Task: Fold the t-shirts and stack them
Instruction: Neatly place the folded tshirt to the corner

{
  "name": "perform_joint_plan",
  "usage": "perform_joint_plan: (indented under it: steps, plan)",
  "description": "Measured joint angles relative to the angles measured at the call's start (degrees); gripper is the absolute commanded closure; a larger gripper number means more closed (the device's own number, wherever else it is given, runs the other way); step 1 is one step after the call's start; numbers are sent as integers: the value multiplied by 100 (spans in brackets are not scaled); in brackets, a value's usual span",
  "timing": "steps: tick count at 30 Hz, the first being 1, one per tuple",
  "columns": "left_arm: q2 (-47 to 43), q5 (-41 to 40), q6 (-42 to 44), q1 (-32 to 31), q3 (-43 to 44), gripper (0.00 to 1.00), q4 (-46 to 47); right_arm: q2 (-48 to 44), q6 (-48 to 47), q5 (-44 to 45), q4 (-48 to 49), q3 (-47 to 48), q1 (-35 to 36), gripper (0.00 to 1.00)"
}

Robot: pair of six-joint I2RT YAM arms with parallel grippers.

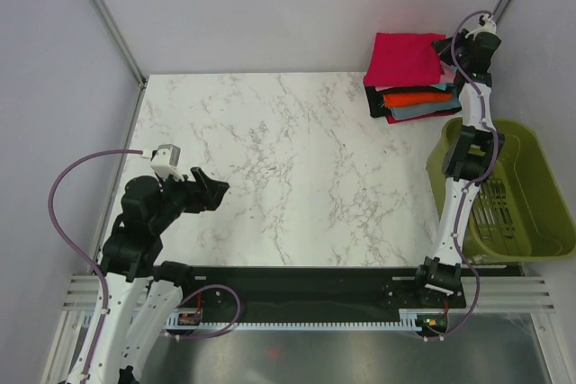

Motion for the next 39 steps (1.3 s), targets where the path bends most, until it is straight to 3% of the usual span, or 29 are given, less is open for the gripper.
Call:
perform_joint_plan:
  steps: [16, 18, 22, 25, 30, 39]
  plan:
    - [50, 0, 0, 0, 0, 17, 0, 72, -92, 22, 133, -90, -365, 100]
    - [50, 0, 0, 0, 0, 17, 0, 72, -79, 22, 201, -197, -372, 92]
    - [42, 2, 0, 0, 0, 17, 0, 55, 52, 76, 431, -525, -374, 37]
    - [0, 2, 0, 0, -2, 17, 0, 2, 190, 146, 592, -870, -431, 25]
    - [-216, 4, 0, 0, -37, 16, 2, -273, 507, 87, 796, -1388, -625, 20]
    - [-511, 0, 0, 0, -63, 16, 4, -1816, 728, 44, 787, -2452, -905, 14]
